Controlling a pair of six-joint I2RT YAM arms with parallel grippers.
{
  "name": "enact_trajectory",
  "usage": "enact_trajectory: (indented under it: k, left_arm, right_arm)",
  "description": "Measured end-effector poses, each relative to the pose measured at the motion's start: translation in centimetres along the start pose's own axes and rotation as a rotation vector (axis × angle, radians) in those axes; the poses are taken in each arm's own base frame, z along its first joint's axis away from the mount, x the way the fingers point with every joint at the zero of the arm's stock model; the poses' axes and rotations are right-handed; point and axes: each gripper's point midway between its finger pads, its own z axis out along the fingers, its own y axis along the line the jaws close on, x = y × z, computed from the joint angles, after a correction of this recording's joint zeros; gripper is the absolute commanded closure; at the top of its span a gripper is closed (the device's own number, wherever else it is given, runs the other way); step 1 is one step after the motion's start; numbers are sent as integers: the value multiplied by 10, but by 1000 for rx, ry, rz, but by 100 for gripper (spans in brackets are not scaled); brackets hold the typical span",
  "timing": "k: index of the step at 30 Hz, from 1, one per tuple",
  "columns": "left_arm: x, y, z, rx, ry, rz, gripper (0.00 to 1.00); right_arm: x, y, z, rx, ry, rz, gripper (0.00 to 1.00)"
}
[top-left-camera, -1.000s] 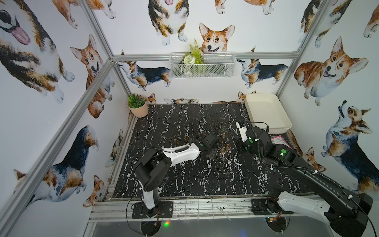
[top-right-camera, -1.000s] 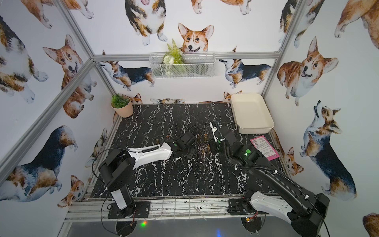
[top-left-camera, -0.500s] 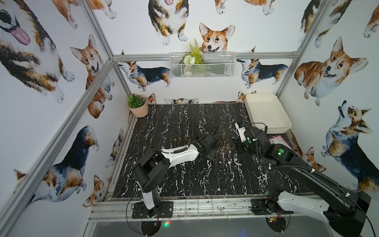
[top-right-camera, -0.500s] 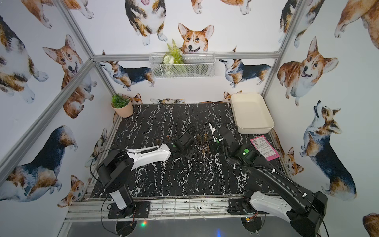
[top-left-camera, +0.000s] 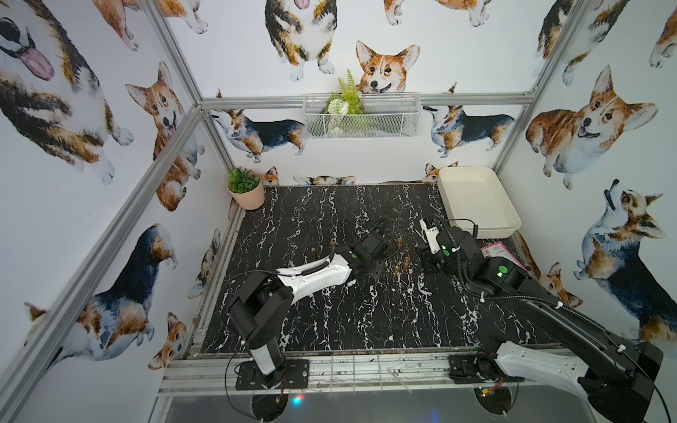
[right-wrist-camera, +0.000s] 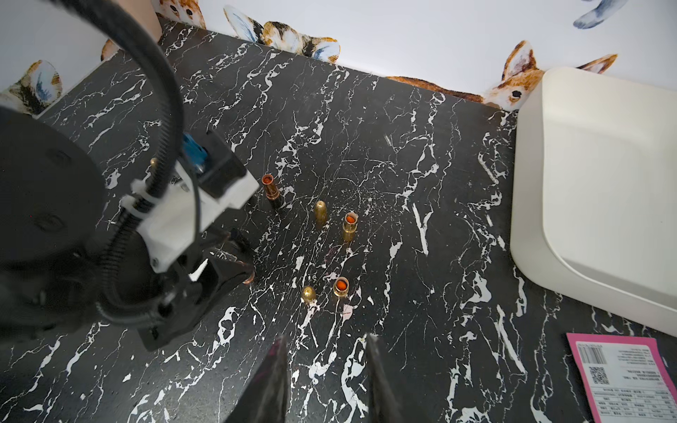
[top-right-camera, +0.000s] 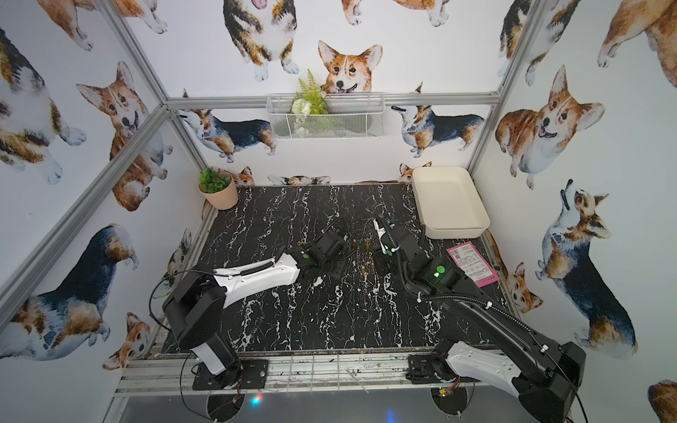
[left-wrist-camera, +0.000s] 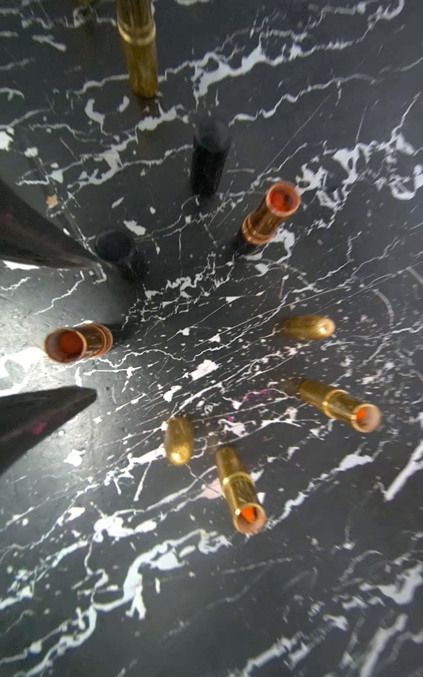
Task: Open the lipstick cap
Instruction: Place the lipstick at the center of the board, then pick up the lipstick at the center of the board.
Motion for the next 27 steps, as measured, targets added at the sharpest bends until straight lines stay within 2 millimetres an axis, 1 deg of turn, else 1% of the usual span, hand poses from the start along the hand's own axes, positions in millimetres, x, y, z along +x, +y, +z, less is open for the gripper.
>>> enact_trajectory:
  k: [2, 5, 7, 8, 9, 11, 13, 15, 18, 20, 22, 27]
  left_arm:
    - [-14, 8, -16, 8, -20, -37, 38]
    - [-45, 21, -53, 38, -67, -104, 36]
    - [-60, 29, -73, 51, -89, -136, 36]
    - [-65, 33, -85, 66, -80, -157, 36]
    - [-66, 36, -92, 72, -70, -168, 36]
    - [-66, 51, -107, 62, -37, -202, 36]
    - [-57, 64, -119, 55, 5, -232, 35]
    - [-43, 74, -131, 45, 57, -255, 35]
    - [-20, 82, -138, 39, 139, -277, 35]
    - [-2, 83, -135, 39, 201, -281, 37]
    - [24, 85, -128, 35, 287, -293, 40]
    - [63, 96, -111, 24, 401, -338, 47]
  right_arm:
    - [0, 0, 0, -1, 0, -1, 62]
    - [-7, 2, 1, -4, -4, -16, 62]
    - [-13, 5, 3, -10, -6, -28, 62]
    - [-15, 8, 4, -17, -5, -31, 63]
    - [-18, 11, 5, -29, -5, -34, 63]
    - [-23, 15, 8, -44, -14, -35, 63]
    - [-24, 20, 13, -64, -15, -35, 63]
    - [-23, 28, 23, -89, -4, -37, 63]
    - [-16, 36, 36, -111, 29, -35, 63]
    - [-17, 41, 40, -130, 29, -32, 63]
    - [-17, 45, 44, -139, 31, -35, 63]
    - [-17, 53, 48, -161, 42, -41, 63]
